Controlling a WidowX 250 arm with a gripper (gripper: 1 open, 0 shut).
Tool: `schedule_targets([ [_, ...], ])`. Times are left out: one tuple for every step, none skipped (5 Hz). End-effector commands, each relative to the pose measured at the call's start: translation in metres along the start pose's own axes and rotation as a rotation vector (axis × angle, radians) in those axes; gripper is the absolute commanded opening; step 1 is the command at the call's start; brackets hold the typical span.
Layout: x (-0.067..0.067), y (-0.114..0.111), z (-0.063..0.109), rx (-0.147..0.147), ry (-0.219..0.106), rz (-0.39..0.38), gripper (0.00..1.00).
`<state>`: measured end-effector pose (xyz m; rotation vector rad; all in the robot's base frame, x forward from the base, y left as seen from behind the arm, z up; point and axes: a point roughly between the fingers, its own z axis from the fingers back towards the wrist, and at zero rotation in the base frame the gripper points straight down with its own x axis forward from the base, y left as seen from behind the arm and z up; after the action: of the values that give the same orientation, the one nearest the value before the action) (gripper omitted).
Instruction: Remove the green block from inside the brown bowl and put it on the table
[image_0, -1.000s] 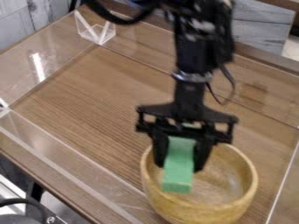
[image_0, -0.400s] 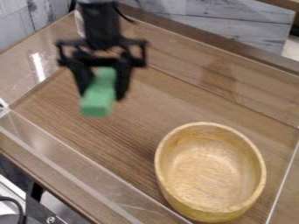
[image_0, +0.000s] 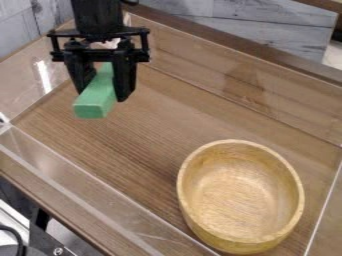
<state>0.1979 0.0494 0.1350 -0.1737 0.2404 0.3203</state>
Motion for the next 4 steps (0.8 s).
schedule_targets([
  [0.007, -0.005, -0.003, -0.003, -0.043, -0.069, 0.00],
  [0.008, -0.015, -0.014, 0.001, -0.046, -0.146, 0.00],
  [0.010, -0.025, -0.028, 0.011, -0.048, -0.204, 0.00],
  [0.010, -0.034, -0.038, 0.016, -0.054, -0.249, 0.00],
])
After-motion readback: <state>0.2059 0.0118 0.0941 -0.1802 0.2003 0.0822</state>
